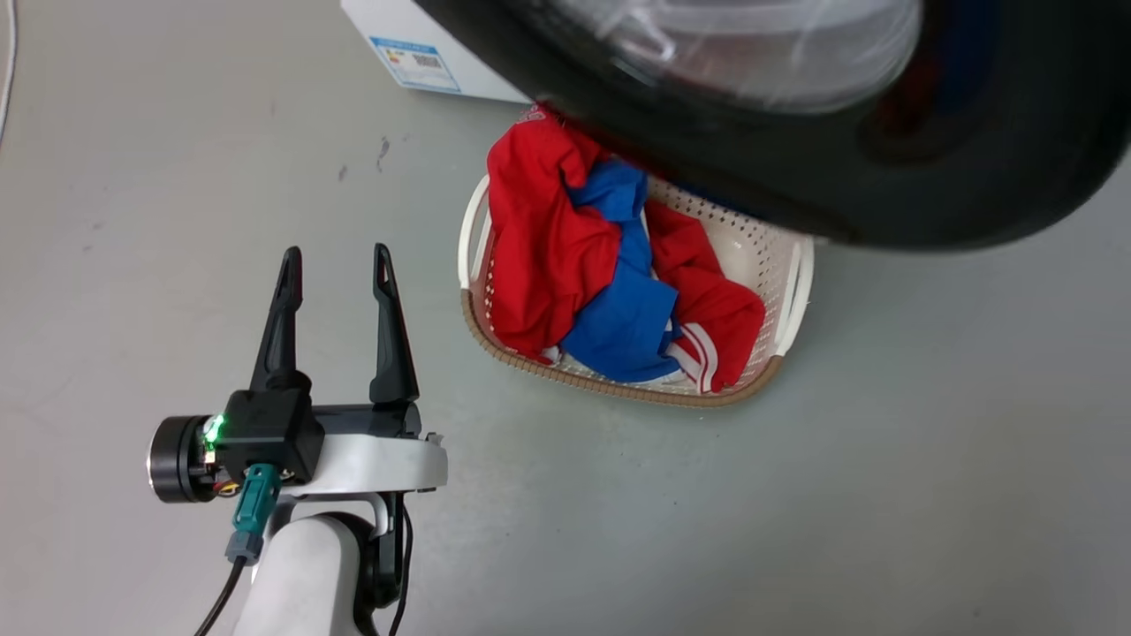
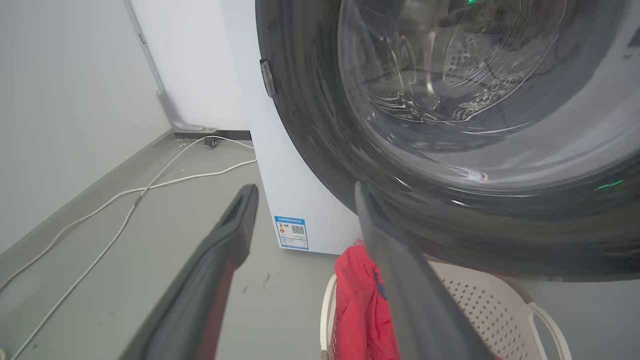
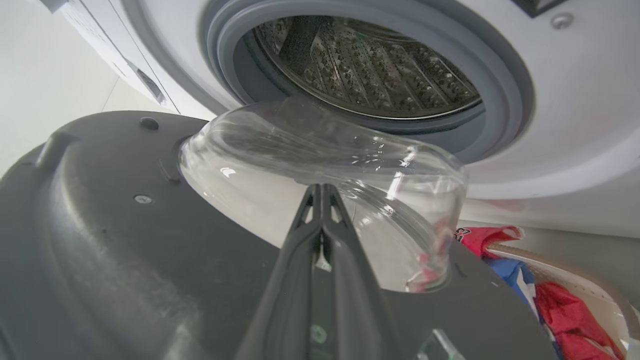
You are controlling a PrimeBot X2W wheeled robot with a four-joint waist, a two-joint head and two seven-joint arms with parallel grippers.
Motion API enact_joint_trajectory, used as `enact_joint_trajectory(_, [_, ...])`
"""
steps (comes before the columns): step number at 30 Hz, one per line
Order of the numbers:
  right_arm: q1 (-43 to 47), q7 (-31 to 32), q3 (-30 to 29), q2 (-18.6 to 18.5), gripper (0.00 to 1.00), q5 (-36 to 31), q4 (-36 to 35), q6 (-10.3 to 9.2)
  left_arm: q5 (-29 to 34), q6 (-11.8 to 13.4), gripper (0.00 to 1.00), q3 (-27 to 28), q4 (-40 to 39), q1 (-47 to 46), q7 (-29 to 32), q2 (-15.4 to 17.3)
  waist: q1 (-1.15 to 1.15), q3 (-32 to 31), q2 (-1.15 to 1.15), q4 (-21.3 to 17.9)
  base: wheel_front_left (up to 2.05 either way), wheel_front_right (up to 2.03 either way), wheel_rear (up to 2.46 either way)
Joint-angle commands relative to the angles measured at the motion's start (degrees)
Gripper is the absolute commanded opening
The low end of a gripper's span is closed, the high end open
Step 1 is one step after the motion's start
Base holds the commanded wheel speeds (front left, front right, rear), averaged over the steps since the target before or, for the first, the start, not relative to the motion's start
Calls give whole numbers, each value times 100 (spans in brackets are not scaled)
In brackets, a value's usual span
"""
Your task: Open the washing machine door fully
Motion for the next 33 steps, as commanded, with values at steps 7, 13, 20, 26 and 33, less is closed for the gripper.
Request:
enact_joint_trajectory(7, [890,97,141,265,0,197,-654,17,122,-32,100,74,34,192,-16,-4,0,-372,0,-191,0,0,0])
enact_joint_trajectory(13, [1619,95,240,410,0,298,-1190,17,174,-73,100,140,48,319,-16,-3,0,-586,0,-243,0,0,0])
enact_joint_trajectory(20, [2458,25,370,643,0,424,-1617,16,224,-108,100,173,101,444,-16,-2,0,-845,0,-251,0,0,0])
enact_joint_trajectory(26, [3128,-52,502,886,0,527,-1783,16,263,-92,100,168,116,580,-16,-3,0,-1108,0,-217,0,0,0])
enact_joint_trajectory(33, [3733,-65,686,1221,0,702,-1956,16,281,-95,100,171,161,725,-16,-2,0,-1357,0,-170,0,0,0])
